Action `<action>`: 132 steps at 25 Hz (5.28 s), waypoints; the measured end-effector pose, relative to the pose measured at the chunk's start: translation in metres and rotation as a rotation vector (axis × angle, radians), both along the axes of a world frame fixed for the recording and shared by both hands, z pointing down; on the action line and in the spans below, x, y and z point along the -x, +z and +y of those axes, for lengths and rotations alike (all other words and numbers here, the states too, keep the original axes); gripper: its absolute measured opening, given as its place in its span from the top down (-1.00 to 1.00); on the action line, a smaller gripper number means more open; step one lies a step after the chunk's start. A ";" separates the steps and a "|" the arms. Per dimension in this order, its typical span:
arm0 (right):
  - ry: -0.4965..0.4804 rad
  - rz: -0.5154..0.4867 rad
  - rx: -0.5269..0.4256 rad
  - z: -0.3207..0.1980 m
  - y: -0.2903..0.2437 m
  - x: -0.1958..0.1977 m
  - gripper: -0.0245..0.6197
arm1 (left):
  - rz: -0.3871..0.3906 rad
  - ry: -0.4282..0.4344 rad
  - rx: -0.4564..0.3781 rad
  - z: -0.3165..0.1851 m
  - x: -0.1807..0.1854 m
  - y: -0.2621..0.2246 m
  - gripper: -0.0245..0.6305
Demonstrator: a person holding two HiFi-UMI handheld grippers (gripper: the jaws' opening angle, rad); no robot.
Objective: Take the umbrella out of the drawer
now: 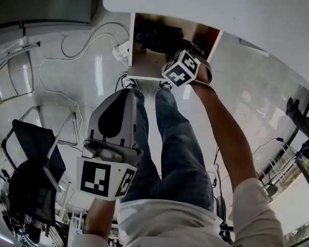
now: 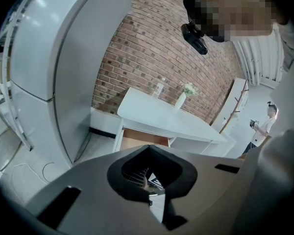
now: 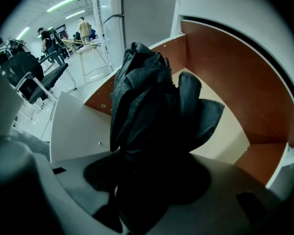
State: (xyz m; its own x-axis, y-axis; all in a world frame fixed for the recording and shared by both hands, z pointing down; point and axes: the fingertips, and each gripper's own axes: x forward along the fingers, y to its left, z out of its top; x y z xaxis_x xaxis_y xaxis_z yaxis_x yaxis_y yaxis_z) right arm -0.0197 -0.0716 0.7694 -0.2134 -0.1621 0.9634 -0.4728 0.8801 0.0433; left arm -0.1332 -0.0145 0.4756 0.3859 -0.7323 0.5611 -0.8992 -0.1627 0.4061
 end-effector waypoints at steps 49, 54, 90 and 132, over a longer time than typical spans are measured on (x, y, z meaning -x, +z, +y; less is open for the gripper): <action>-0.013 -0.065 -0.010 0.030 -0.103 -0.015 0.10 | 0.058 -0.053 -0.071 0.002 -0.016 -0.092 0.87; -0.020 -0.078 -0.017 0.038 -0.120 -0.016 0.10 | 0.047 -0.069 -0.069 0.009 -0.013 -0.098 0.87; 0.037 -0.203 -0.071 0.064 -0.249 -0.029 0.09 | 0.007 0.032 -0.123 0.035 -0.054 -0.161 0.87; 0.086 -0.362 -0.200 0.043 -0.385 -0.056 0.09 | -0.009 0.011 -0.249 0.018 -0.071 -0.225 0.87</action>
